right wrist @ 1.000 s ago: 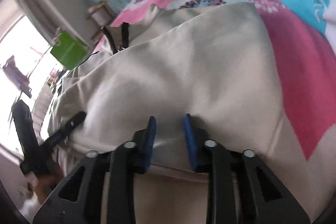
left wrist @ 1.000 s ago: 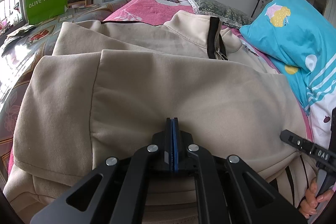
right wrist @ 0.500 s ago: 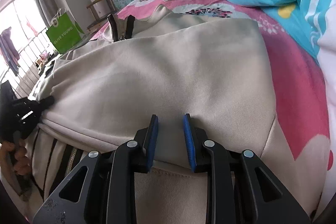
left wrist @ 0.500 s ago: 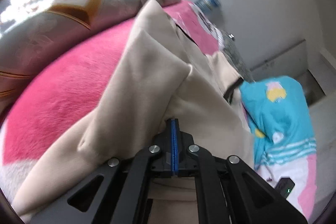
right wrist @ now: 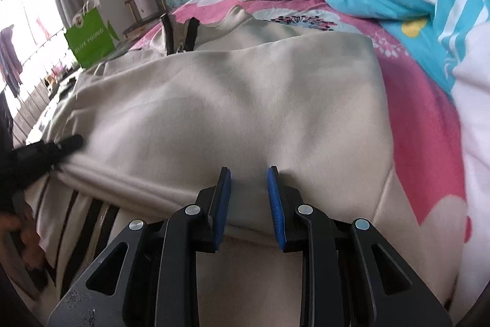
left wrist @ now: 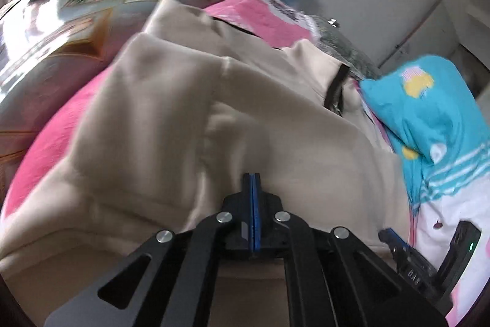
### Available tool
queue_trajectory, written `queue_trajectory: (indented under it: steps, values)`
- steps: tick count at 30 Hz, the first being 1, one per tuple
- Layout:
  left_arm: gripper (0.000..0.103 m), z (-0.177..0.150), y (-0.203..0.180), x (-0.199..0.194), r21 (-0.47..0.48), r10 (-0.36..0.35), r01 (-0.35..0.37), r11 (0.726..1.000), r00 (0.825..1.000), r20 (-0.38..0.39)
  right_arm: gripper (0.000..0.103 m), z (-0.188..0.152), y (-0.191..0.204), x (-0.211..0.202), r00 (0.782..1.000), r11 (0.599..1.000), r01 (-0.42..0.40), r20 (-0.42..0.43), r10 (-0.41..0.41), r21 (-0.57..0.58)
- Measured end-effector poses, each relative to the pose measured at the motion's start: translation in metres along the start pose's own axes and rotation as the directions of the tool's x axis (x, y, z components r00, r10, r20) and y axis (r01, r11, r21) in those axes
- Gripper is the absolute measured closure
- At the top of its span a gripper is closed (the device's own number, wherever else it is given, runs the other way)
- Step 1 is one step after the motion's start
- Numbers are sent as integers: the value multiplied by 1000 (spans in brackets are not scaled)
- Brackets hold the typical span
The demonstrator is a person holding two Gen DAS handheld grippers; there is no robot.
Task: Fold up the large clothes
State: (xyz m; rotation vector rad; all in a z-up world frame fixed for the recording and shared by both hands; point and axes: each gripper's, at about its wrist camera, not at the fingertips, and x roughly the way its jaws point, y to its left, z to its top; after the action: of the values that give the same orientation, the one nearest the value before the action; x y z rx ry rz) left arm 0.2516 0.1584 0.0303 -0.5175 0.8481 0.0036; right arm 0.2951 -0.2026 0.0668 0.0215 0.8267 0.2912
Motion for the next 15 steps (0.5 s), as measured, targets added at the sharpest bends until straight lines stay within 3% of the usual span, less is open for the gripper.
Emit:
queue_trajectory:
  steps: [3,6,8,9,10,12,13,14,15]
  values:
    - [96,-10,-31,-25,167,158,-165,972,986,55,78,-1,6,-6,999,997,37,-16,-38,-61]
    - [77,-34,-59,-55,319,149,-189,929,978,144,78,-2,18,-16,994,982,102,-27,-108,-156]
    - [57,-48,-69,-69,388,146,-205,899,974,175,63,-5,24,-32,992,978,124,-15,-128,-166]
    - [38,-60,-74,-71,426,145,-203,881,976,164,47,-9,27,-44,997,984,75,-8,-77,-162]
    - [28,-67,-77,-68,447,147,-193,873,980,138,45,-14,29,-53,999,987,35,-9,-36,-159]
    - [19,-83,-78,-56,478,166,-172,861,985,55,44,-32,40,-70,1000,985,-23,-20,20,-171]
    - [11,-96,-74,-33,492,215,-158,856,975,-61,39,-39,44,-73,999,983,-39,-32,34,-177]
    - [11,-99,-73,-24,509,244,-177,842,968,-67,35,-49,49,-74,998,982,-41,-47,33,-184]
    - [9,-105,-75,-27,528,246,-203,825,969,-11,30,-64,55,-72,998,978,-12,-59,0,-207]
